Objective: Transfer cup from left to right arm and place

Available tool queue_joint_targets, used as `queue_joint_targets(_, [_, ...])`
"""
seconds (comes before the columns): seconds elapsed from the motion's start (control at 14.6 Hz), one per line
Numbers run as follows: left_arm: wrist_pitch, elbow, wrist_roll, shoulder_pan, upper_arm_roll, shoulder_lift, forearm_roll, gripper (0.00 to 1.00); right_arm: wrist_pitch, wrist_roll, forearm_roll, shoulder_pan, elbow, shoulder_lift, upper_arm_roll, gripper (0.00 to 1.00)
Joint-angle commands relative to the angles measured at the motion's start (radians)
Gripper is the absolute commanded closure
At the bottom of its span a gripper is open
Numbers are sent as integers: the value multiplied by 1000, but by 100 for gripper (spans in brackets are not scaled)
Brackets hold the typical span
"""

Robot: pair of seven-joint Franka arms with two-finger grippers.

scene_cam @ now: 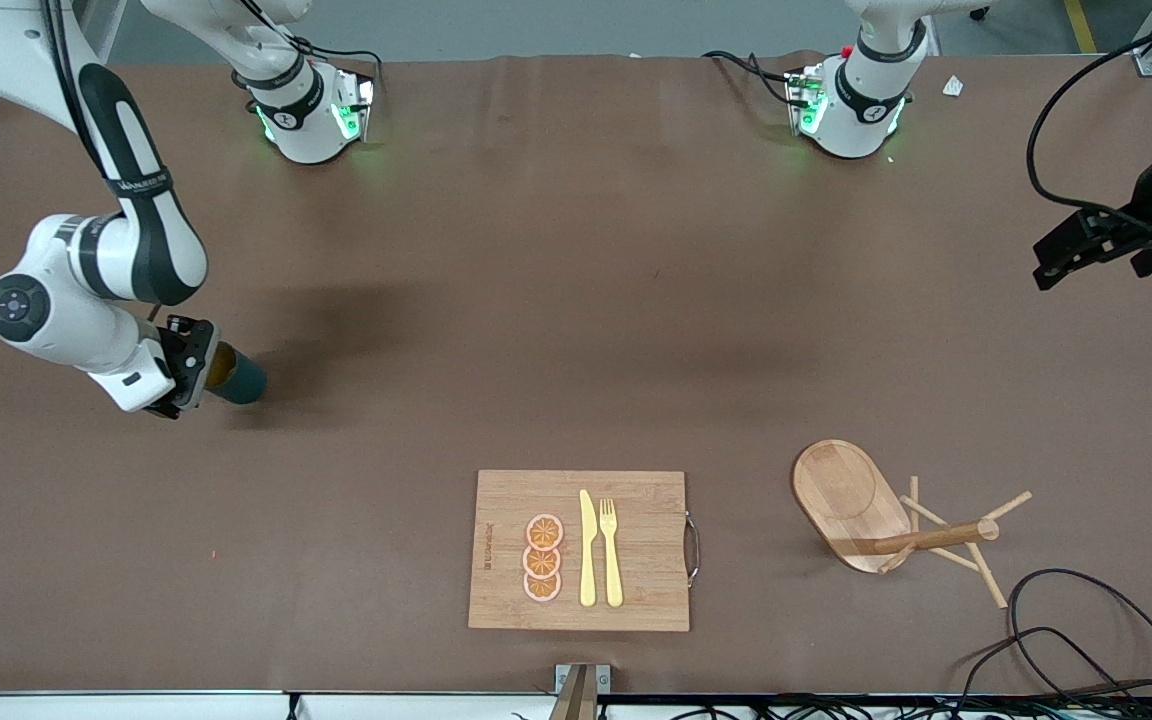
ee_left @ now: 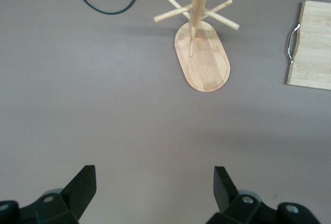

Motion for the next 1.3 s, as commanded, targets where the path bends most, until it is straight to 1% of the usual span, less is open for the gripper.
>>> queue_joint_targets(0.0, [-45,-21,19,-14,18,-32,-50,0,-155,176,38,-16,68,-51,21,0])
queue_joint_targets(0.14, [-50,-52,33,-13,40,-55,-78,0,-214,319,52,-8,99,-82,23,0])
queue_joint_targets(0.27, [-52,-66,39,-16,47,-71,-76,0,-275,481,52,-8,130,-105,21,0])
queue_joint_targets(0.34, [-56,-92,37,-19,47,-91,-75,0,-318,556,54,-10,156,-114,21,0])
queue_joint_targets(0.41, [-56,-116,37,-19,47,-108,-75,0,-379,641,58,-11,194,-116,21,0])
queue_joint_targets(0.55, [-55,-130,30,-34,47,-119,-66,0,-493,799,66,-13,280,-114,18,0])
queue_joint_targets(0.82, [-43,-133,22,-47,46,-118,-60,0,-623,1076,64,-17,406,-116,15,0])
queue_joint_targets(1.1, [-36,-133,20,-45,35,-116,-58,0,-752,1186,55,-17,528,-114,15,0])
queue_joint_targets(1.24, [-36,-130,20,-44,35,-113,-55,0,-794,1239,46,-11,587,-111,15,0])
